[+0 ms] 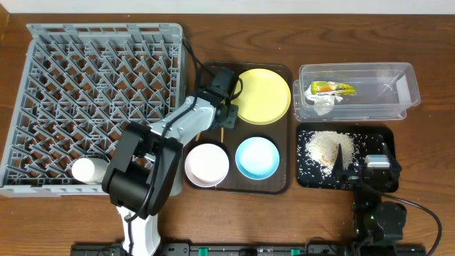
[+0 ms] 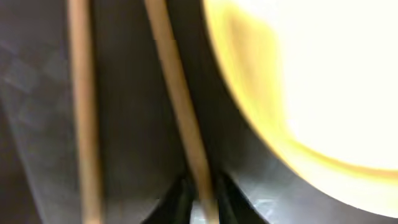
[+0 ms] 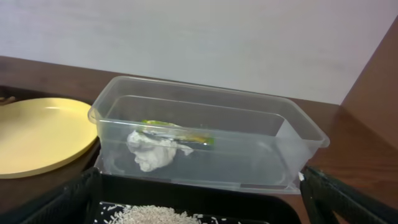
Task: Sort waste into correct bins and load items into the dishwasher
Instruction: 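Lift the chopsticks with the left gripper and carry them toward the rack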
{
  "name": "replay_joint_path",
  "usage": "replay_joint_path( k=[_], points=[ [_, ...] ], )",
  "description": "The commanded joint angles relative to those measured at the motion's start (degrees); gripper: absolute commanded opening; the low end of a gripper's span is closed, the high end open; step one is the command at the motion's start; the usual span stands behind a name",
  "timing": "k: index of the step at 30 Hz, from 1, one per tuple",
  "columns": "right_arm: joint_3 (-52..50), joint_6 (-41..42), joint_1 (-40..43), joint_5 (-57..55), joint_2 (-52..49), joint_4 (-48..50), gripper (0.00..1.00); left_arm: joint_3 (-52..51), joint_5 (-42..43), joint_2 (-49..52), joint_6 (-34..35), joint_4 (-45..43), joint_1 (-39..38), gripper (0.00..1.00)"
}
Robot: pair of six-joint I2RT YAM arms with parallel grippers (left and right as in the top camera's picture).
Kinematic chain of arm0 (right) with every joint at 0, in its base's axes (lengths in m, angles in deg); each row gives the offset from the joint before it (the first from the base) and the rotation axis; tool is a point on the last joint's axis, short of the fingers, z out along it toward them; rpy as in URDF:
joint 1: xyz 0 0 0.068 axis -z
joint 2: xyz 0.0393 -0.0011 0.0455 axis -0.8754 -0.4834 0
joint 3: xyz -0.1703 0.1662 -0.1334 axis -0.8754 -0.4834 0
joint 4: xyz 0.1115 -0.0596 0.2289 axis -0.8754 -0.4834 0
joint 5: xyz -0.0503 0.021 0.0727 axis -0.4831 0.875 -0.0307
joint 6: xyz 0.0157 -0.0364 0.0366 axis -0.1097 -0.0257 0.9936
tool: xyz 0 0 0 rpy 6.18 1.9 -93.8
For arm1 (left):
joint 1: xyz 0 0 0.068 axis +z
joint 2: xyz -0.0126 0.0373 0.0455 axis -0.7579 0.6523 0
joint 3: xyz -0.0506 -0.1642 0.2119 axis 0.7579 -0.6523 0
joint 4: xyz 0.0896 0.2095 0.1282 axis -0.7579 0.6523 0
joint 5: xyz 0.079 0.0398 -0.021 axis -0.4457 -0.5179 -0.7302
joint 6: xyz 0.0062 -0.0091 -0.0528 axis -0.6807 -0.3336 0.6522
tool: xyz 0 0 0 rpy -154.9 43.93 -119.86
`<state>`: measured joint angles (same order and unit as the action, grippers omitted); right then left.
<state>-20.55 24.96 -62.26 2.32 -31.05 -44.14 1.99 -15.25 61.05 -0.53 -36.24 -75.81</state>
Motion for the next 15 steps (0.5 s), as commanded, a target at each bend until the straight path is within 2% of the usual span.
replay_joint_path(
  k=[1,8,15],
  points=[
    [-0.2,0.6,0.5,-0.1,0.3,-0.1,0.99,-0.1,0.2,1.8,0.1,1.6,0.2,0.08],
    [-0.2,0.6,0.5,-0.2,0.3,-0.1,0.99,1.8,0.2,-5.8,0.6,6.4,3.9,0.08],
    [-0.2,0.6,0.5,-0.1,0.3,-0.1,0.99,2.2,0.1,-18.5,0.6,10.6,9.6,0.08]
  ],
)
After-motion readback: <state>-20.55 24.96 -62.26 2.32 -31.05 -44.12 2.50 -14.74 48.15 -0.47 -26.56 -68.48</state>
